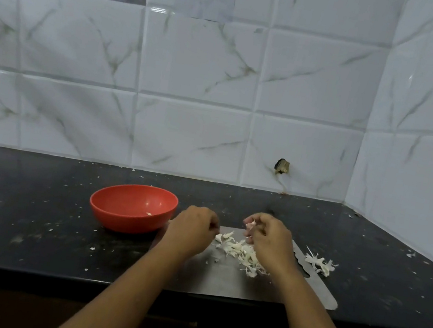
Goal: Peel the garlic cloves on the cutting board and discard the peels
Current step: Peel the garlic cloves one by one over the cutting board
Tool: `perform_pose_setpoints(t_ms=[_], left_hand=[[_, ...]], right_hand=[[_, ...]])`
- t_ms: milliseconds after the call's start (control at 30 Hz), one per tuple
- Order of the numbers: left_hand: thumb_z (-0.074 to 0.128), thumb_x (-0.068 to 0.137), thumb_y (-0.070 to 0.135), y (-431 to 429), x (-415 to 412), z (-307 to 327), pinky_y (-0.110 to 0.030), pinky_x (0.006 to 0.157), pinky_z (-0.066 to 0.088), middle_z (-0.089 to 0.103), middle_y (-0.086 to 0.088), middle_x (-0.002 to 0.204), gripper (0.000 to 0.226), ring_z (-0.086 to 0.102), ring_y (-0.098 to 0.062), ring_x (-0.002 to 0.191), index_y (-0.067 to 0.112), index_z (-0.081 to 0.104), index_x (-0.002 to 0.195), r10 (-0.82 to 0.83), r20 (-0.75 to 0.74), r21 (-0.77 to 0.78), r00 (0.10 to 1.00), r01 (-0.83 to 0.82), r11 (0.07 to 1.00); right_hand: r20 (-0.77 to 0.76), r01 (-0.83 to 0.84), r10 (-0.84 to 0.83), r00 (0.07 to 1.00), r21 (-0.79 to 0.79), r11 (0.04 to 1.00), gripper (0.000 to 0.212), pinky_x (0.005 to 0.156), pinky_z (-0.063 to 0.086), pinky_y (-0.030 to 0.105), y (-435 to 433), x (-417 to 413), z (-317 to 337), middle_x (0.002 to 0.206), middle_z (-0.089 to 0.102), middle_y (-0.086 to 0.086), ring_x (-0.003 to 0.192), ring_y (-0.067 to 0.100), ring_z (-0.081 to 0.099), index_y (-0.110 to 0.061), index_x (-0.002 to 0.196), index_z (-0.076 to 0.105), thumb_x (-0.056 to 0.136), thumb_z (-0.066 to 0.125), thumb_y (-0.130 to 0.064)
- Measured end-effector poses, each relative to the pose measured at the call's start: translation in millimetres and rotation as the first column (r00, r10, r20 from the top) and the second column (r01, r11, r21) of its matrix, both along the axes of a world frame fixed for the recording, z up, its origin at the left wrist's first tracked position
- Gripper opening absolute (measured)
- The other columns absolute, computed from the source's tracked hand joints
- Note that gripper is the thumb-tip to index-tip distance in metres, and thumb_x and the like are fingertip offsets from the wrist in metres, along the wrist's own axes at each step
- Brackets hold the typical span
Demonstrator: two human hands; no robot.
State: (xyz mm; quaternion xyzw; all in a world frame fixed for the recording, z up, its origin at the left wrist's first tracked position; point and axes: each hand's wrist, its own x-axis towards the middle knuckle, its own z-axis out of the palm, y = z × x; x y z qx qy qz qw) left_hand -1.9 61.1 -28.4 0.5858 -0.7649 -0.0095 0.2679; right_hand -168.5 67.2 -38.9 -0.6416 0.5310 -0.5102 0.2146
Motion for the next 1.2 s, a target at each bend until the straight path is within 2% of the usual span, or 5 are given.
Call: perform_pose_setpoints(t_ms=[100,300,533,900,1200], left_hand=[[0.051,0.079,-0.004,3,9,5,-0.027,0.092,0.048,0.066,0.008,0.115,0.049,0.059,-0.010,0.107,0.028,0.067,0.112,-0.084,0.016,0.060,0.996,0.083,0.995],[0.045,0.080,-0.010,18,39,19,-0.020,0.091,0.037,0.056,0.003,0.121,0.045,0.050,-0.014,0.115,0.021,0.068,0.103,-0.024,-0.063,-0.061,0.998,0.020,0.998],[0.045,0.085,-0.004,27,50,14,-0.013,0.066,0.031,0.052,0.008,0.091,0.041,0.045,-0.007,0.081,0.024,0.071,0.102,-0.036,-0.049,0.039,0.998,0.038,0.999],[0.044,0.082,-0.009,33,57,-16,-0.016,0.081,0.042,0.065,0.004,0.098,0.045,0.061,-0.012,0.096,0.019,0.065,0.110,0.063,-0.412,0.089,0.909,-0.028,0.996],[0.056,0.089,0.001,38,51,-23,-0.025,0.095,0.045,0.064,0.003,0.107,0.027,0.058,-0.012,0.103,0.018,0.067,0.108,0.094,-0.502,0.137,0.860,-0.029,0.990]], right_hand=[[0.243,-0.181,0.141,0.960,0.147,0.972,0.021,0.059,0.053,0.023,10,13,-2,0.078,0.069,0.008,0.064,0.013,0.064,-0.011,0.087,0.064,0.098,0.047,-0.004],[0.638,-0.530,0.280,0.718,0.240,0.813,0.024,0.064,0.054,0.026,22,65,-5,0.076,0.063,0.010,0.071,0.019,0.062,-0.008,0.087,0.059,0.100,0.041,0.000],[0.339,-0.045,0.017,0.941,0.076,0.996,0.024,0.069,0.049,0.021,10,61,-9,0.080,0.070,0.002,0.077,0.013,0.066,-0.018,0.083,0.064,0.095,0.050,-0.004],[0.598,-0.485,0.299,0.744,0.174,0.857,0.025,0.064,0.046,0.023,19,94,-6,0.076,0.064,0.006,0.070,0.013,0.065,-0.010,0.089,0.058,0.101,0.039,-0.001],[0.354,-0.133,0.104,0.930,0.061,0.989,0.022,0.063,0.051,0.022,5,57,-12,0.073,0.062,0.002,0.067,0.010,0.058,-0.013,0.087,0.065,0.098,0.048,-0.004]])
